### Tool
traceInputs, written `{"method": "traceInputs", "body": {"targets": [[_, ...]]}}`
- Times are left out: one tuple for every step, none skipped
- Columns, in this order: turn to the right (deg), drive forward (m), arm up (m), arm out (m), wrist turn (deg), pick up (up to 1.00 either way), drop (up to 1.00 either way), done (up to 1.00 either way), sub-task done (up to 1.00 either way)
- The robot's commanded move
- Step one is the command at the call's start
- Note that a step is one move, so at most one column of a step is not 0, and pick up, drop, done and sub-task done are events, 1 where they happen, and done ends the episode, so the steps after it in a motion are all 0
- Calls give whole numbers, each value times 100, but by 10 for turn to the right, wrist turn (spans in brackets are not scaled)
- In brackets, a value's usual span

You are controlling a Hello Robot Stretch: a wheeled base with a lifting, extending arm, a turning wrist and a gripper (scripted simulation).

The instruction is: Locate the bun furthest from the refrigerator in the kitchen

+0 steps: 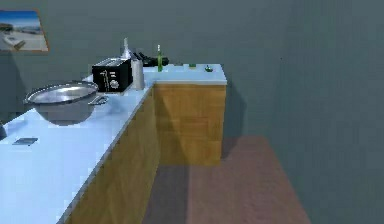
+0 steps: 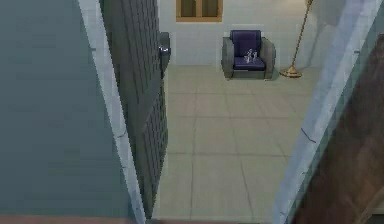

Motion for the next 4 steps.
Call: {"method": "traceInputs", "body": {"targets": [[0, 100, 0, 0, 0, 0, 0, 0, 0], [30, 0, 0, 0, 0, 0, 0, 0, 0], [0, 35, 0, 0, 0, 0, 0, 0, 0], [-120, 0, 0, 0, 0, 0, 0, 0, 0]]}}
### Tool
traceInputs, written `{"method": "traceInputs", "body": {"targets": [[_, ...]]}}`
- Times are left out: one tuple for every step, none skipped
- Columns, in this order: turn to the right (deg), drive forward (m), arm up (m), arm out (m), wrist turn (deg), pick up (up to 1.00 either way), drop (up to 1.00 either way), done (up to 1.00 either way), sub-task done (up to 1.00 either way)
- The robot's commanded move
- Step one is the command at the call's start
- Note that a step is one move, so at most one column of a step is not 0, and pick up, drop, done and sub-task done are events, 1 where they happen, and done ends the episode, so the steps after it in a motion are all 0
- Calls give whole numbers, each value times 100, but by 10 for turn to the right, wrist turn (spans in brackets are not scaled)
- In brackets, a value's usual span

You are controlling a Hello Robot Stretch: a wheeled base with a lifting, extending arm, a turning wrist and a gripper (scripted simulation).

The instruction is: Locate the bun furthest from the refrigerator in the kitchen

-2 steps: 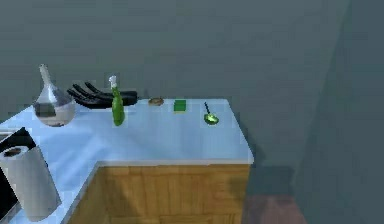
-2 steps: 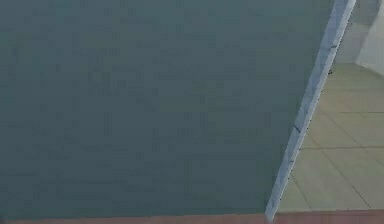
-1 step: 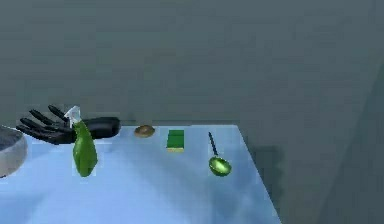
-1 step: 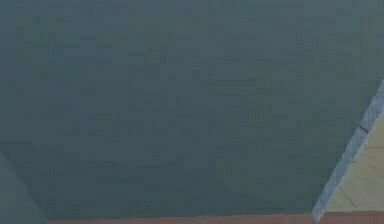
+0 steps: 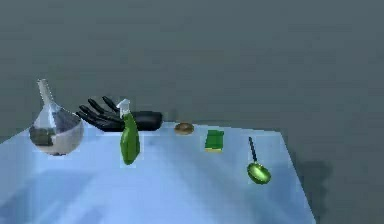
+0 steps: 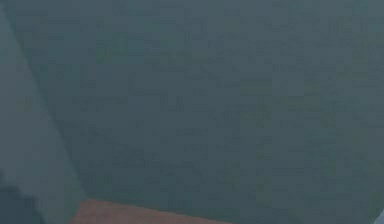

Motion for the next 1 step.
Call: {"method": "traceInputs", "body": {"targets": [[0, 90, 0, 0, 0, 0, 0, 0, 0]]}}
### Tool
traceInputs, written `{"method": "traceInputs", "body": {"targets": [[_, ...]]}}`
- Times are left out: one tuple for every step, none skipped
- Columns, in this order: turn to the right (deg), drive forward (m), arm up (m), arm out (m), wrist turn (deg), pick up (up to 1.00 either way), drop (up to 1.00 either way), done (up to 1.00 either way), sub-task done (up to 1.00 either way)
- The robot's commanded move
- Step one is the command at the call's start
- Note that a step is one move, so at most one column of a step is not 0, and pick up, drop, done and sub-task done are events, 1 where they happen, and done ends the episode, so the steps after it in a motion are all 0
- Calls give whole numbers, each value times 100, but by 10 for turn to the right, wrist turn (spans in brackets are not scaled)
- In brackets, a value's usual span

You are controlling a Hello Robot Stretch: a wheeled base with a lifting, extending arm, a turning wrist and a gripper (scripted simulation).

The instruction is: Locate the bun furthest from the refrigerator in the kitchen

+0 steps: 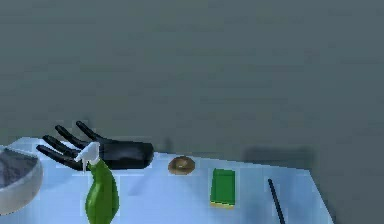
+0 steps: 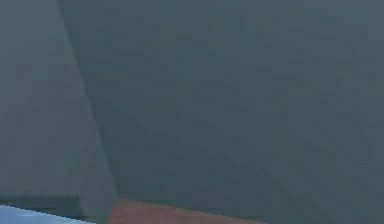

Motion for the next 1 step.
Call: {"method": "traceInputs", "body": {"targets": [[0, 0, 0, 0, 0, 0, 0, 100, 0]]}}
